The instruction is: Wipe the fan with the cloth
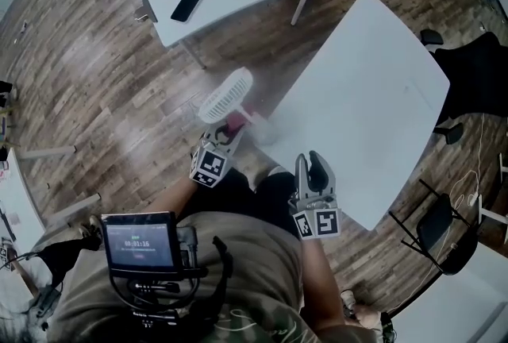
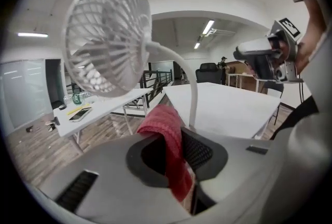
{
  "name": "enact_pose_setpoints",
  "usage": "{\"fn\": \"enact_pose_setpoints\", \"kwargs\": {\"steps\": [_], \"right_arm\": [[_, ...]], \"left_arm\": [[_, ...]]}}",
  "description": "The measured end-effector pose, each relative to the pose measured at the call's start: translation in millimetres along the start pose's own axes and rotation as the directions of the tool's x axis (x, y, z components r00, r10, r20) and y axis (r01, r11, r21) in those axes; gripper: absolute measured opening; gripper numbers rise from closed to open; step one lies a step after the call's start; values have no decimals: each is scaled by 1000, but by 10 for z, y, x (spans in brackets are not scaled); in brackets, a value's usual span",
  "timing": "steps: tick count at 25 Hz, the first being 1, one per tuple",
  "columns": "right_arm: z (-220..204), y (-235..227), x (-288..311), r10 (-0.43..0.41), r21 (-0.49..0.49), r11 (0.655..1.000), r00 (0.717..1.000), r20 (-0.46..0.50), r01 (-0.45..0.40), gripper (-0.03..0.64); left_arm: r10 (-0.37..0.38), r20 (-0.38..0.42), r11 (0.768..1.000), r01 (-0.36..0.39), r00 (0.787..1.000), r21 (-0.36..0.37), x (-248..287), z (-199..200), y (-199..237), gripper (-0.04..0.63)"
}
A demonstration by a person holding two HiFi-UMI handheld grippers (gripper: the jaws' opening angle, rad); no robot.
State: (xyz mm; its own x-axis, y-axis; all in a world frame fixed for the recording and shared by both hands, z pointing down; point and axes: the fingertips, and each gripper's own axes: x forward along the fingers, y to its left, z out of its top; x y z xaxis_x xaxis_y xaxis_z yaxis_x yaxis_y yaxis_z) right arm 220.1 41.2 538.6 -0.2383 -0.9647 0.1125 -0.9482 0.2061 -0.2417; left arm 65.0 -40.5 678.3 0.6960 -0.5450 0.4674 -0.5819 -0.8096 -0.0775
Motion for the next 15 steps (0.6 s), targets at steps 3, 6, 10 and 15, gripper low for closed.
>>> {"fn": "enact_pose_setpoints", "kwargs": {"steps": [3, 6, 10, 15], "right_arm": [[240, 116, -46, 17, -21, 1000, 1000, -2, -17, 95], [460, 223, -20, 29, -21, 999, 1000, 9, -29, 97], [641, 381, 2, 47, -23, 999, 999, 24, -47, 95], [605, 467, -60, 57, -54, 997, 998, -1, -57, 97]], "left_arm": [[16, 39, 998, -14, 999, -56, -197, 324, 59, 81], [15, 67, 995, -9, 998, -97, -301, 583, 100, 81], [18, 66, 994, -11, 998, -107, -364, 663, 96, 81], [-26, 67, 998, 29, 997, -53, -330, 595, -28, 81]]}}
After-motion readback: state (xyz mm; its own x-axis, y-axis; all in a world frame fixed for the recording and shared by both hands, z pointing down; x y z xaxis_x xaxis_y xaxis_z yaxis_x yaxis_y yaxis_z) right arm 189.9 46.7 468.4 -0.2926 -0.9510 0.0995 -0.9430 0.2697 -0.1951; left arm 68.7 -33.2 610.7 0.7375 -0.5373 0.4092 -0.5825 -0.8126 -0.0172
